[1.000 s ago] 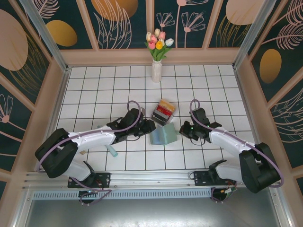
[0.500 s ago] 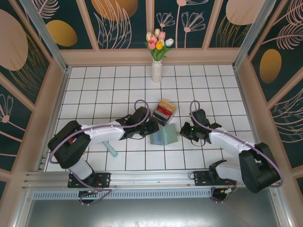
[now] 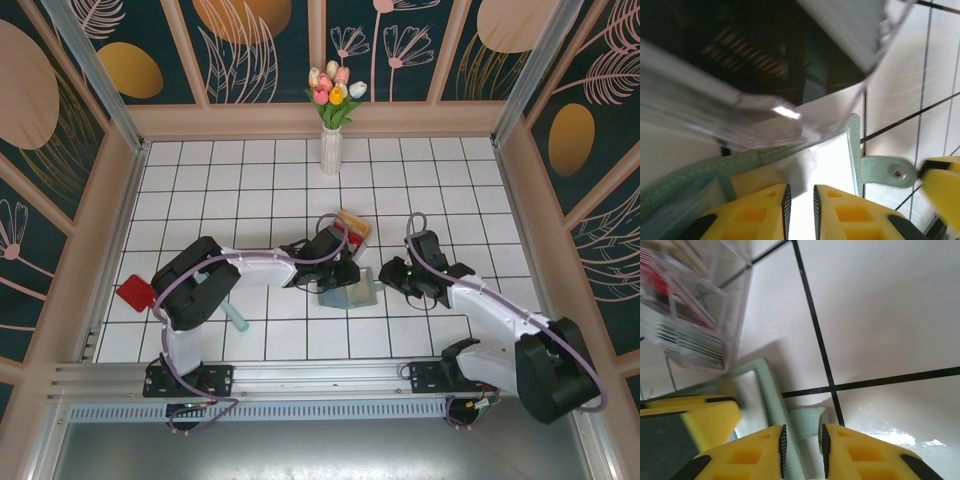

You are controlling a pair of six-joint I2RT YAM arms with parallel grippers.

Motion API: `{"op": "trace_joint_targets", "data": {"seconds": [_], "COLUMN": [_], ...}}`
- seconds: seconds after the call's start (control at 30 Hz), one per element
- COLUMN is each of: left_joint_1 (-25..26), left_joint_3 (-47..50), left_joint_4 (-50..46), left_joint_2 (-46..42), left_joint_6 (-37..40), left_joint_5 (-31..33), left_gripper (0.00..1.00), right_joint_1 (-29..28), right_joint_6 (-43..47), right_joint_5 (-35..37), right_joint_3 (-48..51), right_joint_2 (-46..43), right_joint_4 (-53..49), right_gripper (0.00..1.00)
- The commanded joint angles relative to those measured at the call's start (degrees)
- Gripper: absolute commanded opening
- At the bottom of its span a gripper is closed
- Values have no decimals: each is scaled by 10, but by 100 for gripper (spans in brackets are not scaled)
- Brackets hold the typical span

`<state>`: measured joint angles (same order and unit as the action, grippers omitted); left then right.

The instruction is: Put the credit cards into the card holder

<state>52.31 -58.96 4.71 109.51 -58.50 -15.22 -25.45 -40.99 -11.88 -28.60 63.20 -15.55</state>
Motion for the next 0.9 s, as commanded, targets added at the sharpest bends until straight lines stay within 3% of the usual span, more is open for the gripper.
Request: {"op": "trace_joint_targets", "data": {"seconds": [0.0,0.2,0.37,0.73,0.87], "left_joint_1": [2,2,2,2,2], "left_joint_3": [40,66,73,72,78], "left_joint_4": [1,19,24,29,19], "left_joint_2": [-8,-23,-32,-35,-66], "left_joint_6": [3,3,1,3,0], "left_joint_5": [3,7,12,16,38], "left_gripper": [24,26,26,26,27], "right_joint_1": [5,-9,-53,-74,-74], "right_joint_6": [1,-34,-38,-33,-28], "right_joint_5": [1,-140,-97,-107,-29], "right_joint_3": [-21,1,-36,-21,-27], "right_joint_2": [-44,-19,61,173,195], "right_joint_4": [-11,104,95,126,63], "right_gripper": [28,12,9,5,4]}}
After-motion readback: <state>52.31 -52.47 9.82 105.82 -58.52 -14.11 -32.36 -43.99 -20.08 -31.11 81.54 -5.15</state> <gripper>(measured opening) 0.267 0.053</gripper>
